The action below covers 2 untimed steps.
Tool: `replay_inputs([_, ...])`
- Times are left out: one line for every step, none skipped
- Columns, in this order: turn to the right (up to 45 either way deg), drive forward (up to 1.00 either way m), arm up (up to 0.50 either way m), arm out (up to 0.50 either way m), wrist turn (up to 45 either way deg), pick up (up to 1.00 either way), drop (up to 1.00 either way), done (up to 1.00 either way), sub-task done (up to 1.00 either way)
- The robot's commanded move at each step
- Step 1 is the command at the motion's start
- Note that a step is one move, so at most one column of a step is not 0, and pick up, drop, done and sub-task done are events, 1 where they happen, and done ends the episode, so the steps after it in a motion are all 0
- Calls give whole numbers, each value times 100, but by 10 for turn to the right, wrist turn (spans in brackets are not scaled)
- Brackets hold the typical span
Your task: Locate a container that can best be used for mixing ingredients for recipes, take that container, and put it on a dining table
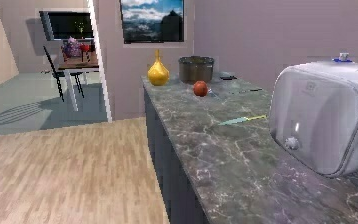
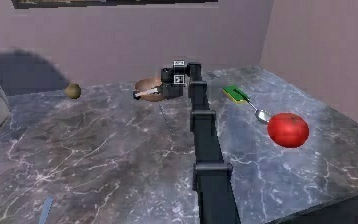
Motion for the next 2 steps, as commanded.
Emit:
replay_inputs([0,0,0,0,0,100,0,0,0])
replay_inputs([0,0,10,0,0,0,0,0,0])
